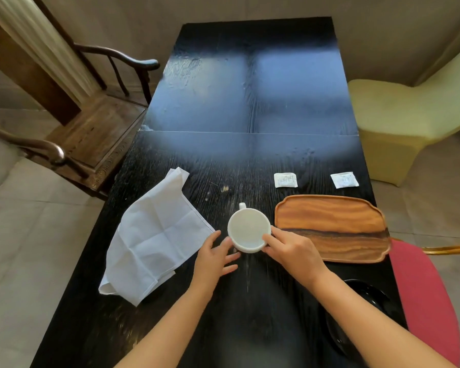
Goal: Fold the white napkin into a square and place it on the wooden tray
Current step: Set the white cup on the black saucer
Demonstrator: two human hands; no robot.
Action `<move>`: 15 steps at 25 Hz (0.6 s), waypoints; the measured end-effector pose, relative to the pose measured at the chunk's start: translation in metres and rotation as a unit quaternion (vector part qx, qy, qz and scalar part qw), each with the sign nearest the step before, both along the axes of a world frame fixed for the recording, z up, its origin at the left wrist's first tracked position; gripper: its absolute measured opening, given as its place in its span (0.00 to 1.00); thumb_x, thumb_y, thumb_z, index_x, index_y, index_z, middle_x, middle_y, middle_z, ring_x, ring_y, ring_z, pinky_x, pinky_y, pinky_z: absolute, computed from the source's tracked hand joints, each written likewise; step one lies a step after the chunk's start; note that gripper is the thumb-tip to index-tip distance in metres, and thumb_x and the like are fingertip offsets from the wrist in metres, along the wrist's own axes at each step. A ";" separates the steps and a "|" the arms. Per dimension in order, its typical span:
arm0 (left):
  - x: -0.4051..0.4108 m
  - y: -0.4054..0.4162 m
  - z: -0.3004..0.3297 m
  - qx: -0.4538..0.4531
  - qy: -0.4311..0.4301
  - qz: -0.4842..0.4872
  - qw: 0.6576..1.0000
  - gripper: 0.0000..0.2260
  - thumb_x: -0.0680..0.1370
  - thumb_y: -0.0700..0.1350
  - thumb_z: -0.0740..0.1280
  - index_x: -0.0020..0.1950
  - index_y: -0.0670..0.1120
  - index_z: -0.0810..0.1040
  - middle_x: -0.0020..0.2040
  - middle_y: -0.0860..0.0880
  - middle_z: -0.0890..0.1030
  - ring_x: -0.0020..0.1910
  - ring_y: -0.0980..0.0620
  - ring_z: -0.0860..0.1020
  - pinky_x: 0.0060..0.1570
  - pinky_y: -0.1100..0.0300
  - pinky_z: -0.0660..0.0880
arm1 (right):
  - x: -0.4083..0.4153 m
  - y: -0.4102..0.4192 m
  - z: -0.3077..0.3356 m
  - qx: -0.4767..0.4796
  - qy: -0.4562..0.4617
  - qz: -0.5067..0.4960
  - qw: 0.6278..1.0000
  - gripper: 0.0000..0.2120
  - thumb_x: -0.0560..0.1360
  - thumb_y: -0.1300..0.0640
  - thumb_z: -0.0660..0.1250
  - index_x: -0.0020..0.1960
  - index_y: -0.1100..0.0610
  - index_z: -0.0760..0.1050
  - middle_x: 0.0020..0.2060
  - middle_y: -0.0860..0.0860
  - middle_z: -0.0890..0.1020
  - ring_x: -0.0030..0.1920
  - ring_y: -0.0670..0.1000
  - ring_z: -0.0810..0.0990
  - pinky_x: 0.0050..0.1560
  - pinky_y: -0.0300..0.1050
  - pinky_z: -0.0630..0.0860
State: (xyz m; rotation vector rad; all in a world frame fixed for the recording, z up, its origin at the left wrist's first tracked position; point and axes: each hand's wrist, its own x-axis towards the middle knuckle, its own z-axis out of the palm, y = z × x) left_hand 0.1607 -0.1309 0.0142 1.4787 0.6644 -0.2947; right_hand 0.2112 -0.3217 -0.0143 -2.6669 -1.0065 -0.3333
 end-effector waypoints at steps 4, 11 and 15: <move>-0.010 -0.024 0.014 -0.075 0.024 -0.007 0.997 0.19 0.77 0.45 0.65 0.68 0.47 0.70 0.58 0.44 0.79 0.49 0.48 0.82 0.47 0.54 0.80 | -0.023 -0.029 0.015 0.046 0.001 0.024 0.999 0.06 0.74 0.56 0.65 0.50 0.57 0.78 0.48 0.55 0.83 0.40 0.52 0.83 0.34 0.45 0.80; -0.034 -0.078 0.023 -0.093 0.008 -0.011 0.996 0.16 0.78 0.43 0.64 0.66 0.47 0.72 0.54 0.46 0.81 0.48 0.50 0.83 0.48 0.56 0.80 | -0.066 -0.054 0.043 0.498 0.470 -0.270 0.676 0.25 0.75 0.53 0.66 0.68 0.43 0.62 0.53 0.47 0.79 0.53 0.47 0.79 0.40 0.43 0.81; -0.045 -0.104 0.023 -0.084 0.013 -0.055 0.995 0.16 0.78 0.43 0.65 0.66 0.48 0.72 0.54 0.47 0.82 0.48 0.50 0.83 0.46 0.57 0.80 | -0.084 -0.079 0.048 0.550 0.495 -0.286 0.608 0.14 0.76 0.61 0.64 0.59 0.49 0.73 0.49 0.49 0.82 0.52 0.50 0.80 0.37 0.41 0.81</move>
